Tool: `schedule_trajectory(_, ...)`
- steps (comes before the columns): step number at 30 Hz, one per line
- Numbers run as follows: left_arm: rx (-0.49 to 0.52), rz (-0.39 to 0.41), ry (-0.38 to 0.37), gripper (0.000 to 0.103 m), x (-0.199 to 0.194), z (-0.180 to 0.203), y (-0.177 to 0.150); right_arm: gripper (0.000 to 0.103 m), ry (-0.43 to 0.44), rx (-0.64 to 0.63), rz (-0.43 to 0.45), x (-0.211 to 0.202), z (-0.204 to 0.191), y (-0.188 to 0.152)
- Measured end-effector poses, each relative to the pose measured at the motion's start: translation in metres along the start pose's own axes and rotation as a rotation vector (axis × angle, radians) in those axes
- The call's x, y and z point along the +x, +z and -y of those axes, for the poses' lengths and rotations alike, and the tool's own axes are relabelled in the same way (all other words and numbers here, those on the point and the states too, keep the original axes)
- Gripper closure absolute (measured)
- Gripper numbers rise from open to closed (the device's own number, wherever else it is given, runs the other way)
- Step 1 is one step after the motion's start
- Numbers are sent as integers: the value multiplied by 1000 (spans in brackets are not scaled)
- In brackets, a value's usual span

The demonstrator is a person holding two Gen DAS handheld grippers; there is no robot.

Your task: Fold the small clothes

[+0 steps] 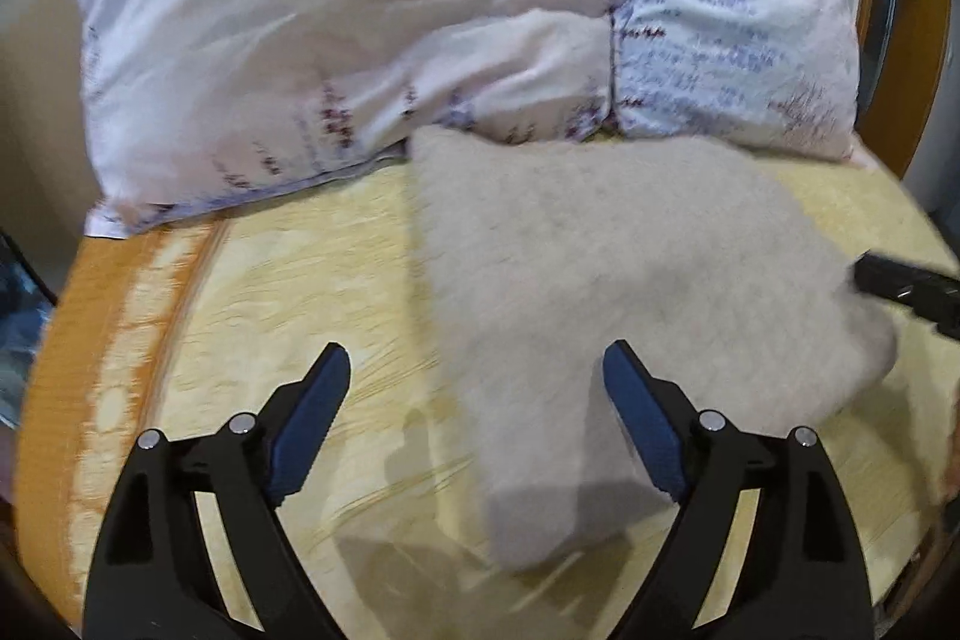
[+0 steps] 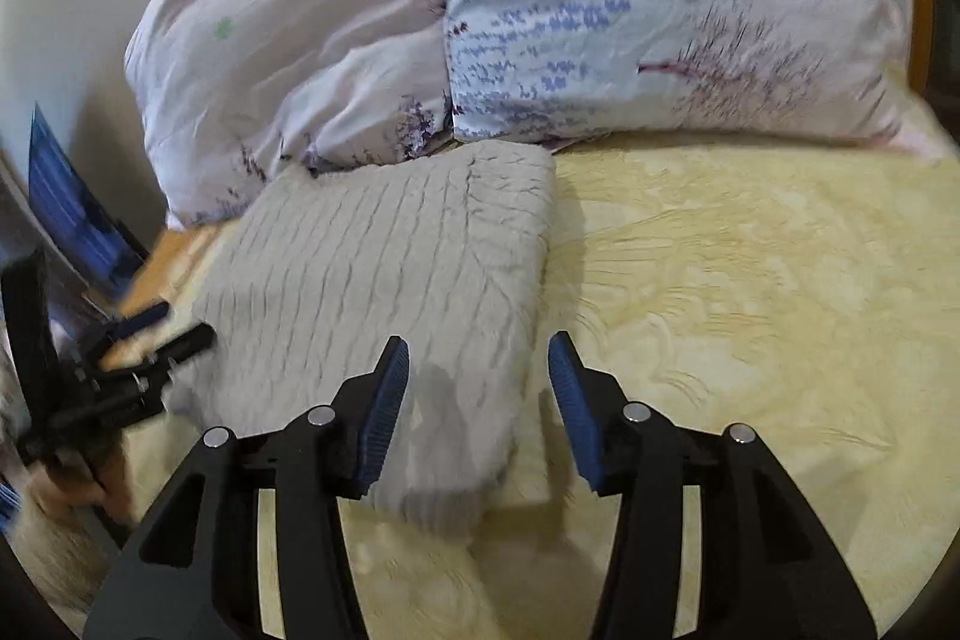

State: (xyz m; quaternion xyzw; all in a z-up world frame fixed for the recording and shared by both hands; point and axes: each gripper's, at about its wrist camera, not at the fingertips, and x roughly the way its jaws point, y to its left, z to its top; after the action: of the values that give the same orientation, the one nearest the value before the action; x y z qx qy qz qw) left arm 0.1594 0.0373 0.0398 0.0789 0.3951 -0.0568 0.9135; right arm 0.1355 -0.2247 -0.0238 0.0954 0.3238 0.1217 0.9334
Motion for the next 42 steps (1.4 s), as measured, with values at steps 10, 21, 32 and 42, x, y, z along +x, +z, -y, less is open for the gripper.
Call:
schedule_trajectory(10,32,-4,18,16,-1,1,-16,50,-210,-159,-7,9,-25,-21)
schedule_trajectory(21,-100,15,-81,2,-34,9,-62,1,-190,-125,113,-33,-43,-50)
schedule_trajectory(32,-73,-63,-6,2,-17,24,-71,1,-228,-112,-22,0,-63,-69)
schedule_trajectory(42,-78,-115,-10,2,-6,26,-75,1,-243,-87,-72,12,-63,-76)
